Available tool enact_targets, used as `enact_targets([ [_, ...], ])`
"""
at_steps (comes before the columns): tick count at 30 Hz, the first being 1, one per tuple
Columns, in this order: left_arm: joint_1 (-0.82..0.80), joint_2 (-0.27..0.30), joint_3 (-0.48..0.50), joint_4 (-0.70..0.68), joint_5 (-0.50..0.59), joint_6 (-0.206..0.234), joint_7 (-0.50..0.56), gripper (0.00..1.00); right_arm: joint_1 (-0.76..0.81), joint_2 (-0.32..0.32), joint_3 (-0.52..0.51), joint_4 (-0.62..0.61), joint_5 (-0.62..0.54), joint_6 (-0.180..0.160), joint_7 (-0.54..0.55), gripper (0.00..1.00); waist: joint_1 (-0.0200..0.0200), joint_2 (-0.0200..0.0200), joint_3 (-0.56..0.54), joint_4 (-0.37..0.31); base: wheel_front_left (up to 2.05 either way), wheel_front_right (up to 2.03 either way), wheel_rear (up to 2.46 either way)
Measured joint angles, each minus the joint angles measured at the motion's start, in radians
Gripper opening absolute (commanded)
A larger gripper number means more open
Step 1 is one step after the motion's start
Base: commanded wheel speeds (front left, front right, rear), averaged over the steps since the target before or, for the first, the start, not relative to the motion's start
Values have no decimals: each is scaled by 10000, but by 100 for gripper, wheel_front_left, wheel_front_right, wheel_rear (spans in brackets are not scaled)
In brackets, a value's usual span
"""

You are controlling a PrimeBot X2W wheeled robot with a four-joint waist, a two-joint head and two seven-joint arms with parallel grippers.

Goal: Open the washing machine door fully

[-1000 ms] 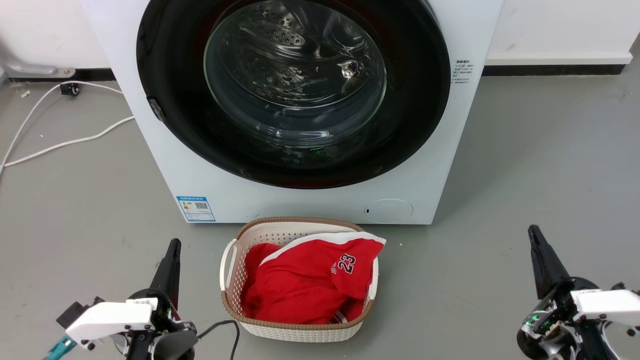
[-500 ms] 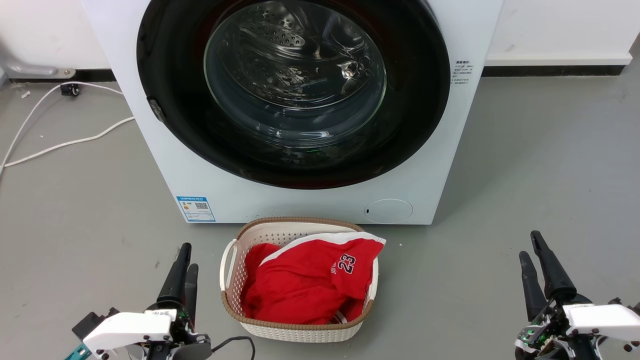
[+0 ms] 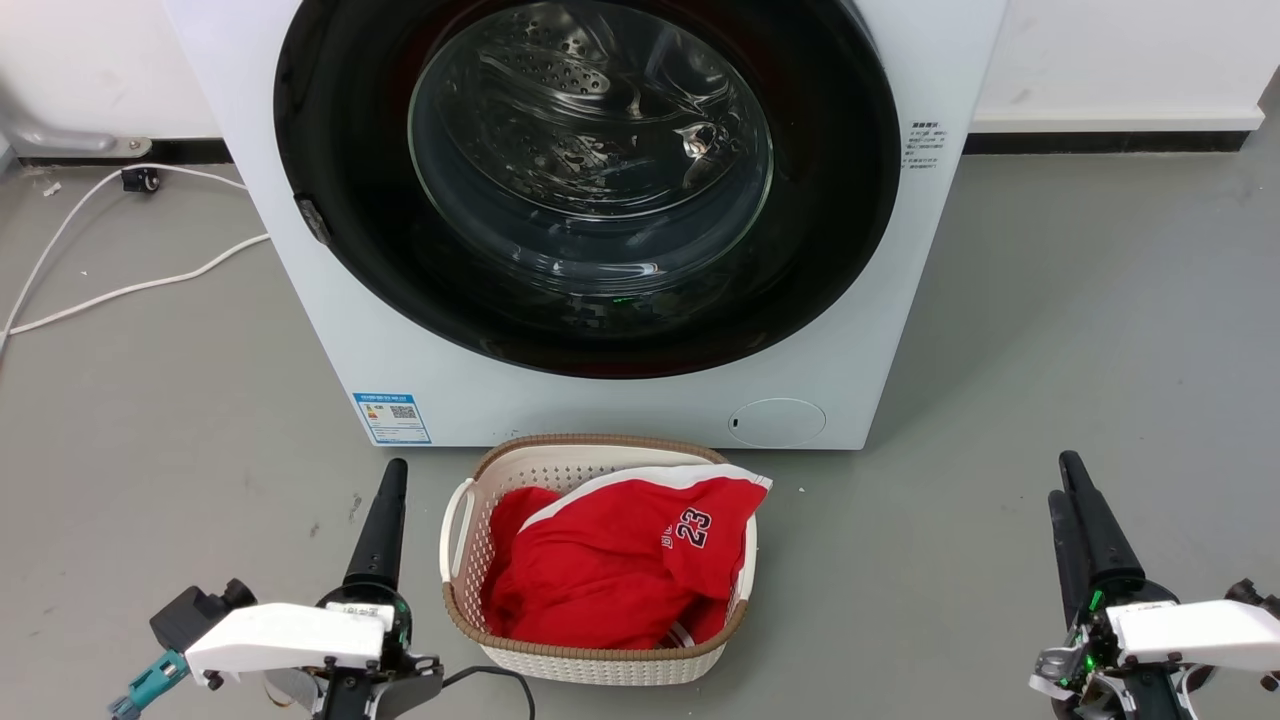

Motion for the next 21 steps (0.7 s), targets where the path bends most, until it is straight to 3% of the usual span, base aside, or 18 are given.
enact_targets([
  [4, 0, 6, -127, -161, 736, 0, -144, 100, 0, -77, 102, -94, -587, 0, -167, 100, 0, 0, -5, 12, 0, 0, 0],
  [21, 0, 192, -596, -291, 4907, 0, -761, 100, -21, -416, 433, -267, -5346, 4, -608, 100, 0, 0, -46, 81, 0, 0, 0],
])
